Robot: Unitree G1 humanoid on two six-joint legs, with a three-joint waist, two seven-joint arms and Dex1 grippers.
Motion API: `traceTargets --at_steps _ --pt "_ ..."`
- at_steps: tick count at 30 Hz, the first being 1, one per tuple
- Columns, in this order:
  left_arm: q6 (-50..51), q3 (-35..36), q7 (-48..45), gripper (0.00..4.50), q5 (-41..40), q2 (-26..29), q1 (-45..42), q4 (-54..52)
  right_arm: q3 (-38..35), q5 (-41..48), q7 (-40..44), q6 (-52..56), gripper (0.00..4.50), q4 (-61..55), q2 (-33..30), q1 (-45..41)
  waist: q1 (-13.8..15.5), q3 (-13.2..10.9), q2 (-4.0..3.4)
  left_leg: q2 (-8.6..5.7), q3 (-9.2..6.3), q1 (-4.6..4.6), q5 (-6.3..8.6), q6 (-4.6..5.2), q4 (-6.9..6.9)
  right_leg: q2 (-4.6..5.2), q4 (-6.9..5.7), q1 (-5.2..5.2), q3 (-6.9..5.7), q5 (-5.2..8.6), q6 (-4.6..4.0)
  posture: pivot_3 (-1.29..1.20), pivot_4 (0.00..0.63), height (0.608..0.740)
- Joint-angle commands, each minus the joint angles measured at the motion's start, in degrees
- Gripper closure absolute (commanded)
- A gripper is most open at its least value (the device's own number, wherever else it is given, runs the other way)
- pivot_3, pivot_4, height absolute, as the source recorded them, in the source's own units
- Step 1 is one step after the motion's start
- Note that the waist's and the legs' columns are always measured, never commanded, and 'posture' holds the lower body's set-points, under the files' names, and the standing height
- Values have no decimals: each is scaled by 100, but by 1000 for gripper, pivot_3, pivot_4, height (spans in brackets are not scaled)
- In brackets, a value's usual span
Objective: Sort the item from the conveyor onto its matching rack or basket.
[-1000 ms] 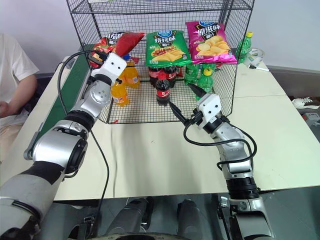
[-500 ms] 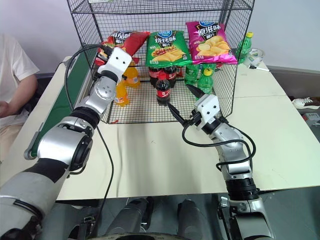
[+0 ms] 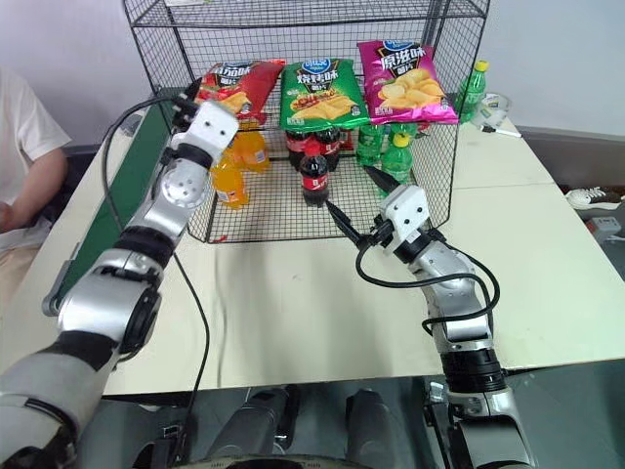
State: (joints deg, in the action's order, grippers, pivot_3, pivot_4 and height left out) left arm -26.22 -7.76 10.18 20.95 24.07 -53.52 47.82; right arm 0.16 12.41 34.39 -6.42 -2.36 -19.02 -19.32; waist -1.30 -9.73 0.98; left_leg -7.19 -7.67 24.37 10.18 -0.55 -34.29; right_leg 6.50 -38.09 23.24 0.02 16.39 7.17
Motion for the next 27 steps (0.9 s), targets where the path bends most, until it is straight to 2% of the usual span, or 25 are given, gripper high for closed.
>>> traceTargets --at_steps 1,4,6,8,11,15,17,18,20,22,27 --pt "482 191 -239 1185 33 215 568 -1621 -50 114 44 -82 0 -165 10 -55 18 0 0 1 0 0 0 0 -1 0 -1 0 1 0 0 0 150 740" --pt "854 467 -593 1185 -433 208 1166 -2554 -51 116 70 -100 0 -133 5 -70 59 0 0 0 -1 0 0 0 -8 0 0 -6 1 -1 -2 0 150 740" --pt "1001 664 -1218 1185 -1159 184 1614 -3290 -73 135 107 -98 0 -168 -30 -48 52 1 -1 0 -1 0 0 0 -11 0 0 -8 1 -1 -2 0 150 740" --pt "1357 803 -2333 1185 -2375 337 2243 -4355 -174 243 317 -76 0 -306 -239 89 33 2 -4 1 -1 0 1 0 -10 1 0 -6 1 -1 -2 0 150 740" --pt "2275 1063 -3329 1185 -3610 643 2944 -5521 -480 591 620 31 0 -427 -593 276 32 1 -5 3 -1 0 1 0 -6 2 5 -6 3 0 -4 0 150 740" --pt "3404 1681 -3800 1185 -4800 1028 3888 -6465 -849 886 1010 104 0 -481 -1129 576 46 4 -12 8 -4 -6 2 2 -7 1 5 -15 3 -2 -11 0 150 740" --pt "4523 2151 -3973 1185 -6018 1240 4533 -6845 -1062 1099 1219 236 0 -583 -1399 778 50 4 -12 9 -3 -11 3 4 -3 1 8 -17 2 -1 -11 0 150 740" --pt "4748 2434 -4231 1185 -6323 1381 4955 -6984 -1181 1224 1373 340 0 -681 -1579 932 42 4 -13 11 -3 -11 3 4 -3 3 9 -18 3 -1 -12 0 150 740" --pt "4836 2904 -4585 1185 -6351 1654 5564 -6936 -1357 1456 1751 534 0 -895 -1939 1288 34 3 -15 12 0 -11 6 9 6 10 15 -15 12 2 -12 0 150 740" --pt "4703 3145 -4902 1185 -6012 1968 5913 -6571 -1493 1665 2060 726 0 -1040 -2245 1601 62 1 -12 12 2 -11 8 11 8 14 17 -15 12 5 -15 0 150 740" --pt "4265 3590 -5342 1185 -5643 2154 6076 -5825 -1951 1943 2688 943 0 -806 -2786 2047 176 2 -14 17 2 -36 13 10 3 26 40 -60 2 26 -55 0 150 740"
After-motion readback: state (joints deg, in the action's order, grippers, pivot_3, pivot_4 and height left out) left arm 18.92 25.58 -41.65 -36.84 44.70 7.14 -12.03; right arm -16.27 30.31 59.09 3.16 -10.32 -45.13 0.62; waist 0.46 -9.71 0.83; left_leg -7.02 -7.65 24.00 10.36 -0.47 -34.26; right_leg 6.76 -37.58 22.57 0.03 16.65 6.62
